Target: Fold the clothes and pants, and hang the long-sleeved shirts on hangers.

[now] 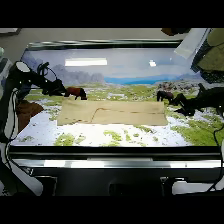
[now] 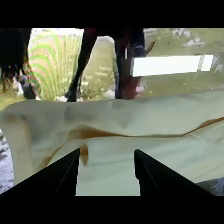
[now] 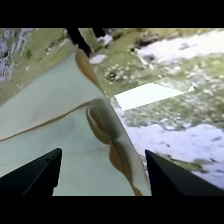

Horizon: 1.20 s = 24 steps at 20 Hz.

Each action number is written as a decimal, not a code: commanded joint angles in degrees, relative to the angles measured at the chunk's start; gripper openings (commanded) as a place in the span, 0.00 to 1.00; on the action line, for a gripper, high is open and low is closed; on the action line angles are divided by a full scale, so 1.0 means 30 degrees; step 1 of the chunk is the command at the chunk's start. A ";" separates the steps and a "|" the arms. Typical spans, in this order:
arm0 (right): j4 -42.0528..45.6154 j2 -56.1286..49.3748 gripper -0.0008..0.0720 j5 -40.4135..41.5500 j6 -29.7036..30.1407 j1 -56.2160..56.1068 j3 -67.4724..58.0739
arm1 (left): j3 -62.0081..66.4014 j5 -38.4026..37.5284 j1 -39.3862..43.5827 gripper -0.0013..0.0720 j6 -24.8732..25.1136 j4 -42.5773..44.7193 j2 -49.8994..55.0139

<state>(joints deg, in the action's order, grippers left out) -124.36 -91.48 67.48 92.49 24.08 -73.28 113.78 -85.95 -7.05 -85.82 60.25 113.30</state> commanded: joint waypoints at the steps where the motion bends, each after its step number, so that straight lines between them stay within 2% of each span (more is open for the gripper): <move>1: -0.1348 -0.0699 0.86 0.1698 0.1399 0.1297 -0.0255 | 0.0554 -0.0197 -0.0124 0.59 -0.0240 0.0240 -0.0882; 3: -0.1909 -0.1654 0.92 0.2120 0.2470 0.1275 -0.0255 | 0.0554 -0.0197 -0.0124 0.59 -0.0240 0.0284 -0.1253; 9: -0.3395 -0.3410 0.93 0.1486 0.3322 0.1122 -0.0248 | 0.0554 -0.0182 -0.0095 0.59 -0.0554 0.0262 -0.1399; 13: -0.3242 -0.4022 0.92 0.1107 0.3286 -0.0474 -0.0255 | 0.0554 -0.0189 -0.0102 0.59 -0.0612 0.0262 -0.1399; 14: -0.3242 -0.4124 0.89 0.1013 0.3235 -0.0925 -0.0255 | 0.0554 -0.0189 -0.0102 0.59 -0.0612 0.0255 -0.1399; 15: -0.3184 -0.4131 0.84 0.0896 0.3242 -0.1333 -0.0255 | 0.0554 -0.0197 -0.0095 0.59 -0.0627 0.0255 -0.1399; 16: -0.3184 -0.4095 0.71 0.0874 0.3257 -0.1690 -0.0270 | 0.0554 -0.0197 -0.0095 0.59 -0.0787 0.0240 -0.1399; 17: -0.3104 -0.4051 0.46 0.0991 0.3322 -0.1931 -0.0364 | 0.0554 -0.0189 -0.0102 0.58 -0.0896 0.0182 -0.1399; 18: -0.3126 -0.3912 0.18 0.1027 0.3315 -0.1938 -0.0452 | 0.0554 -0.0189 -0.0102 0.51 -0.0896 -0.0015 -0.1392; 19: -0.3060 -0.3636 0.05 0.0984 0.3235 -0.1880 -0.0539 | 0.0546 -0.0182 -0.0080 0.20 -0.0896 -0.0481 -0.1370; 20: -0.2514 -0.3206 0.05 0.0991 0.2725 -0.1880 -0.0780 | 0.0532 -0.0036 0.0022 0.04 -0.0896 -0.1158 -0.1311; 23: -0.0255 -0.1902 0.05 0.1953 0.0255 -0.1894 -0.2455 | 0.0095 0.1064 0.1078 0.04 -0.0969 -0.2608 -0.1151; 24: 0.0634 -0.1545 0.05 0.2703 -0.0459 -0.1902 -0.3388 | -0.0204 0.1588 0.1661 0.04 -0.1450 -0.2856 -0.1086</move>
<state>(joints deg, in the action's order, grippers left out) -128.57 -99.07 71.96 97.43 18.63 -78.61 114.52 -84.49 -4.91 -88.62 55.59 109.65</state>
